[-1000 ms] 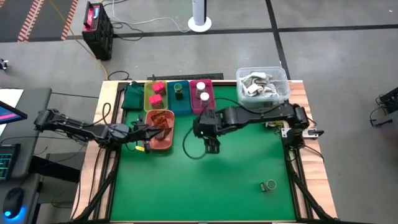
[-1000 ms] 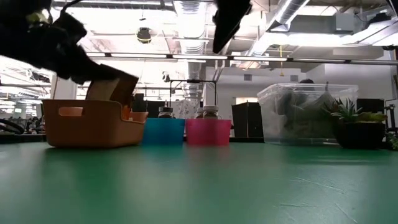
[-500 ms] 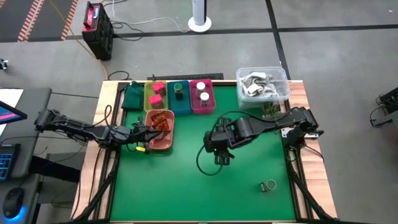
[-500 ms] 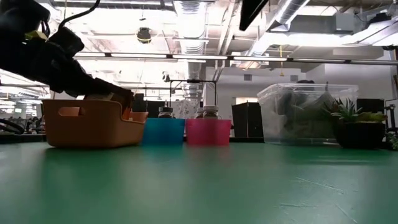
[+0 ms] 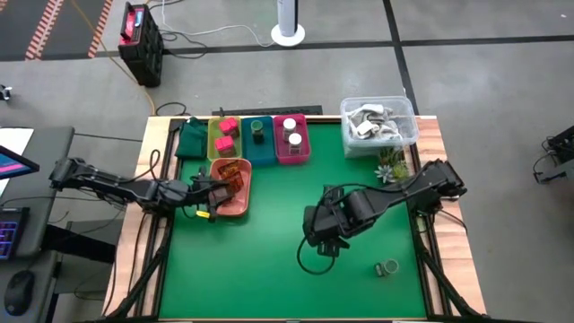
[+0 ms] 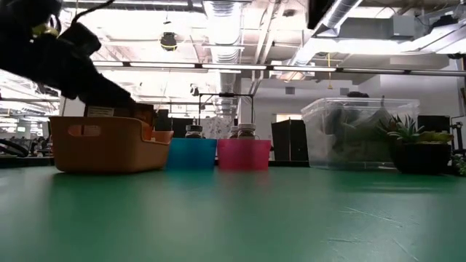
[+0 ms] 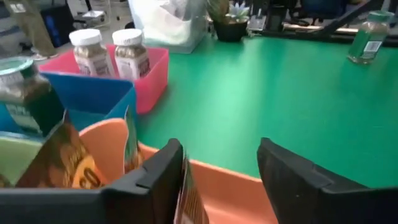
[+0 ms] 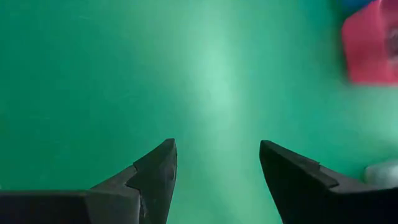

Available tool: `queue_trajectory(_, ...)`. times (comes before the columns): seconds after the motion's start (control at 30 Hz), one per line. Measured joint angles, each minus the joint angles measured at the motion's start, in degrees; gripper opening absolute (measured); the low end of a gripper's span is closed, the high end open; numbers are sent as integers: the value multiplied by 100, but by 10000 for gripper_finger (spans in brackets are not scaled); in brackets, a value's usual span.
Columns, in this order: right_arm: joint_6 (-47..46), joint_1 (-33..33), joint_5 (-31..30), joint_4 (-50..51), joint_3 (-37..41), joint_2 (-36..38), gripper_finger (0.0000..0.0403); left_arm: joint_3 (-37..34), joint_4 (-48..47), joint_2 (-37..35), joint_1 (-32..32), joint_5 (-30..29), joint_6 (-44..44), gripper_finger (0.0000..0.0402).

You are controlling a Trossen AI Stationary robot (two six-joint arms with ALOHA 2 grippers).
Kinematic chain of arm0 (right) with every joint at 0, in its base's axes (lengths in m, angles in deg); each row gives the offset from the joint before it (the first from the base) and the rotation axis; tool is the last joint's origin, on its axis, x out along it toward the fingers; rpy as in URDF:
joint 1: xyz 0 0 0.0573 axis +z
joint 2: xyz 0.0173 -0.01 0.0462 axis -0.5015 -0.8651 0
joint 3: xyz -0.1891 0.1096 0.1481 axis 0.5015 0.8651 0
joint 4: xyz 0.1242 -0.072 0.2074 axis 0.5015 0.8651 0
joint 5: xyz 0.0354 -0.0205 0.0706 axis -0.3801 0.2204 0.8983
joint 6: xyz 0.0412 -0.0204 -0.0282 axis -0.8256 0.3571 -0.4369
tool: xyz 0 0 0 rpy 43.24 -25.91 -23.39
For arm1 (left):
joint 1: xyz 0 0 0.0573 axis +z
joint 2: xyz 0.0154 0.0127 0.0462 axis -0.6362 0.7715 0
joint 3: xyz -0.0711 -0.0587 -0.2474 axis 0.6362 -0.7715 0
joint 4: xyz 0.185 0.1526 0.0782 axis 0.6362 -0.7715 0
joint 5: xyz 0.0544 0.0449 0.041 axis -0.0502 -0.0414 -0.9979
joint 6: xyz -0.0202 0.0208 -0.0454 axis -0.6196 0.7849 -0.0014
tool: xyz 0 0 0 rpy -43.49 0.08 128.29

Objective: Sort spices by type
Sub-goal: Put the green seasoning bottle into the blue bin

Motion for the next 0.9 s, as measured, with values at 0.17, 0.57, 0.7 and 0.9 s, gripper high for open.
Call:
queue_trajectory(0.17, -985, 324, 369, 421, 140, 86, 261, 395, -437, 4, -4, 13, 277, 216)
queue_trajectory(0.57, -3780, 1444, 1100, 711, 1607, 1035, 261, 1265, -1260, 0, -7, 28, 867, 218)
queue_trajectory(0.7, -4417, 1700, 1637, 437, 2232, 1316, 261, 1411, -1411, 0, -7, 29, 963, 218)
queue_trajectory(0.9, -5319, 2162, 2361, 367, 2866, 1537, 260, 1567, -1690, 2, -7, 28, 1057, 218)
